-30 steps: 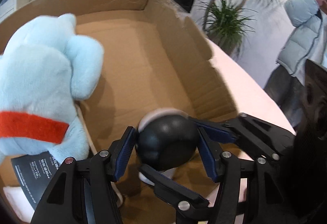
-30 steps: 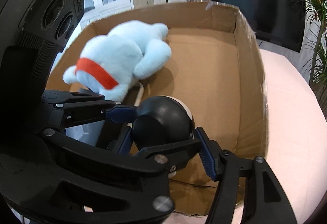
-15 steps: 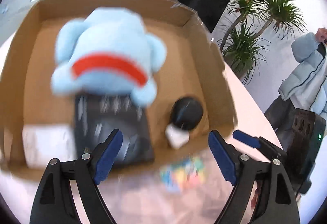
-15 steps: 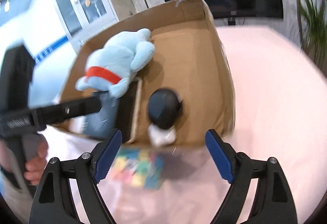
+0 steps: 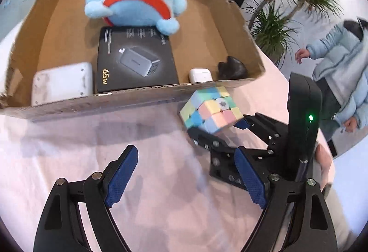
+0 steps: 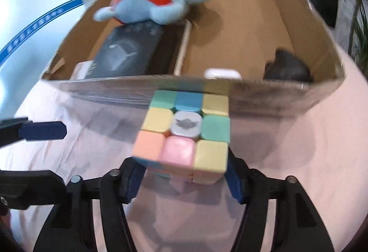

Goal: Organize objects
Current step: 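Close both grippers on the pastel Rubik's cube on the table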

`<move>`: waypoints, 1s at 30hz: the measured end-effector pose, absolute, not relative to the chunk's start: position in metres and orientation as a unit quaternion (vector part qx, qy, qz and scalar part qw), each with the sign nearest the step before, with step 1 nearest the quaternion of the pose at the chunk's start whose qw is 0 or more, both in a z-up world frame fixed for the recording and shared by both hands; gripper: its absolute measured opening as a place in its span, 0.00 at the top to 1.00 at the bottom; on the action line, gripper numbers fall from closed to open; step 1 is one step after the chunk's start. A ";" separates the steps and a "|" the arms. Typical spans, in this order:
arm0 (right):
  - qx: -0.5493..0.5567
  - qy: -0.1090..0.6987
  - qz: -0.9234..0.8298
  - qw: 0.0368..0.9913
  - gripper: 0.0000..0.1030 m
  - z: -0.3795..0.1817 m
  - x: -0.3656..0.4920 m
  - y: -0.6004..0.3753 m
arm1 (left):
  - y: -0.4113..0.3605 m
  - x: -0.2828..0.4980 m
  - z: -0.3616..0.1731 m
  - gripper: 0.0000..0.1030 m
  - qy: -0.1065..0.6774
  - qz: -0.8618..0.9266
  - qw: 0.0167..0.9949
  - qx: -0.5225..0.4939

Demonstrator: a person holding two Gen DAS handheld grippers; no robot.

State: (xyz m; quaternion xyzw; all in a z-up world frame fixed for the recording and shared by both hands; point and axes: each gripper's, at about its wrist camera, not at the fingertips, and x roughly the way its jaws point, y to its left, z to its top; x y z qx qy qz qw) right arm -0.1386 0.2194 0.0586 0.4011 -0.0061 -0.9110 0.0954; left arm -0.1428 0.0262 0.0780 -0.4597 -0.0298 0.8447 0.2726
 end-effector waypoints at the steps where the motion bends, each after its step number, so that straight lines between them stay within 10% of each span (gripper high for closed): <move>1: 0.402 0.003 -0.909 0.111 0.44 0.059 -0.134 0.217 | 0.027 -0.135 0.080 0.17 -0.015 0.848 0.271 -0.456; 9: 0.440 0.066 -0.828 0.341 0.34 0.053 -0.025 0.184 | 0.033 -0.069 0.069 0.16 0.045 0.819 0.319 -0.475; 17: 0.421 0.115 -0.851 0.293 0.32 0.055 -0.006 0.174 | 0.059 -0.043 0.074 0.17 0.097 0.797 0.338 -0.490; 22: 0.401 0.143 -0.856 0.294 0.37 0.062 -0.002 0.174 | 0.064 -0.042 0.059 0.44 0.119 0.786 0.322 -0.514; 30: 0.390 0.152 -0.856 0.304 0.46 0.060 -0.005 0.174 | 0.055 -0.036 0.057 0.44 0.130 0.791 0.325 -0.501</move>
